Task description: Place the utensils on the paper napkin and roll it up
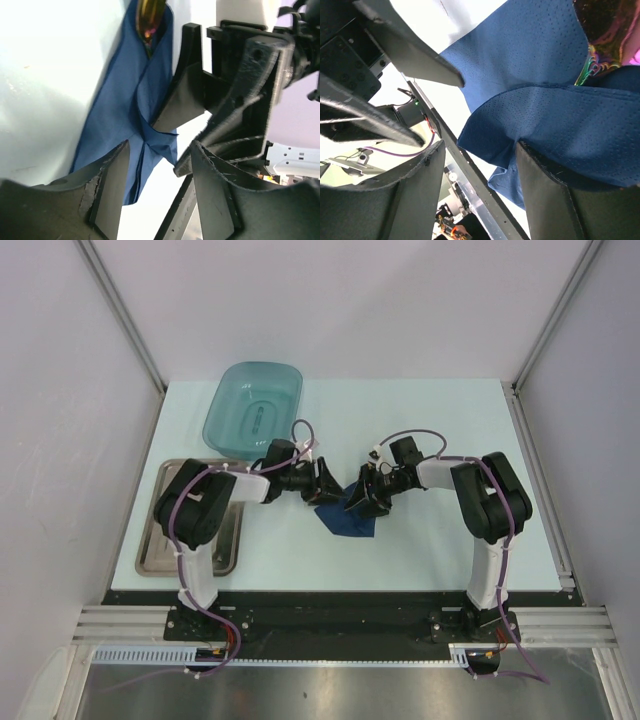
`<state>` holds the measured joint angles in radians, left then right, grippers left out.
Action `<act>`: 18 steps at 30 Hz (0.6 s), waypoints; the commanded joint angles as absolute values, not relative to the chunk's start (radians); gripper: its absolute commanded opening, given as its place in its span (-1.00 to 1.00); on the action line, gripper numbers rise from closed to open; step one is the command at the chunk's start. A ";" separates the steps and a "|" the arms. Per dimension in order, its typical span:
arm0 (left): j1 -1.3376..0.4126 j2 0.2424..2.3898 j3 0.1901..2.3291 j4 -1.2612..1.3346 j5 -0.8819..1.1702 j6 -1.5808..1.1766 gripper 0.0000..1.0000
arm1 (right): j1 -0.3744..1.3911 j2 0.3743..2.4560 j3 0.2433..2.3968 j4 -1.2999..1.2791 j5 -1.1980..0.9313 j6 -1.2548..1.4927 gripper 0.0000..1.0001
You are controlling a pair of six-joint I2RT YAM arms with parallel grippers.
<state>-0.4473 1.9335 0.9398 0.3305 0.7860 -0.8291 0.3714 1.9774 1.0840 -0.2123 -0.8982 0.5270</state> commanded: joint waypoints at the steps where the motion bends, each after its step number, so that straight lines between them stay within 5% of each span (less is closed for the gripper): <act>1: -0.454 1.956 1.002 0.298 0.779 -0.828 0.17 | 0.376 1.990 1.097 -0.207 -0.868 0.509 0.26; 18: -0.505 2.002 1.098 0.101 0.782 -0.764 0.13 | 0.376 1.987 1.100 -0.215 -0.850 0.488 0.17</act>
